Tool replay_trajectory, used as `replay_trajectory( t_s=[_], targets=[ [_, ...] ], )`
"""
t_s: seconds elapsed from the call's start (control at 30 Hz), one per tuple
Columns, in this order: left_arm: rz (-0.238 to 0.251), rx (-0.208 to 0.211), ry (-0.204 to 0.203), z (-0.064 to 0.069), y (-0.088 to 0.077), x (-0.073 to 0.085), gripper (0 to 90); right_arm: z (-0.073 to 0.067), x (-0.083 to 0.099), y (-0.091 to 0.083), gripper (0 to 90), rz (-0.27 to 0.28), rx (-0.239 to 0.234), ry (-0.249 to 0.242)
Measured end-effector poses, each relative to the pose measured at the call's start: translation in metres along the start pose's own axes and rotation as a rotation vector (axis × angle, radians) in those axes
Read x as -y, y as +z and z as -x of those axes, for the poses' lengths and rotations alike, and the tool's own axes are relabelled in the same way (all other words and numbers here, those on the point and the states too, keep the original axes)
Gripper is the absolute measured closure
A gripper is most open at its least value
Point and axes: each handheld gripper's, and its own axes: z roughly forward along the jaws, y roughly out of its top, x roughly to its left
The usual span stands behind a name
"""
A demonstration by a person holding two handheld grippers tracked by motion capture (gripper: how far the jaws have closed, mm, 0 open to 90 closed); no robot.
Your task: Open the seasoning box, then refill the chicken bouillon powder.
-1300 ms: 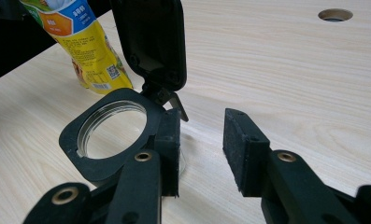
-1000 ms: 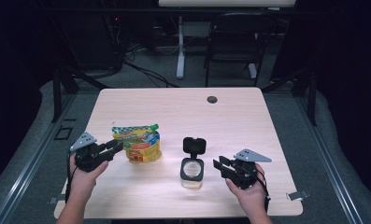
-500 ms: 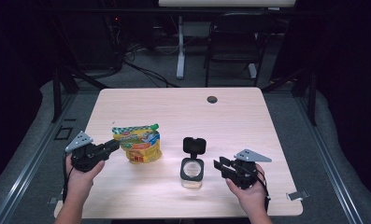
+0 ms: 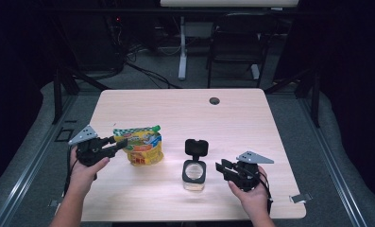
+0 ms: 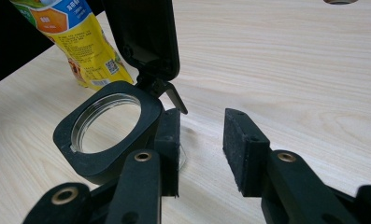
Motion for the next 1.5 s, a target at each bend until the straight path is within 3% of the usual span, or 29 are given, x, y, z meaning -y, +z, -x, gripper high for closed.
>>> replay_trajectory(
  t_s=[0.27, 0.67, 0.83, 1.03, 1.5],
  targets=[
    [-0.041, -0.017, 0.040, 0.008, 0.002, -0.007, 67.8, 0.001, 0.000, 0.000, 67.1, 0.000, -0.009, 0.003],
    [-0.078, -0.055, 0.135, 0.041, -0.003, -0.005, 87.1, 0.001, 0.000, 0.001, 67.0, -0.002, -0.008, 0.009],
    [-0.080, -0.070, 0.136, 0.052, -0.003, -0.005, 89.8, 0.002, 0.000, 0.001, 67.0, -0.004, -0.010, 0.007],
    [-0.086, -0.064, 0.109, 0.060, -0.011, -0.002, 90.0, 0.002, 0.000, 0.001, 67.1, -0.006, -0.014, 0.003],
    [-0.081, -0.062, 0.080, 0.058, -0.038, 0.013, 89.8, 0.001, -0.001, 0.001, 67.0, -0.001, -0.016, 0.001]
  ],
)
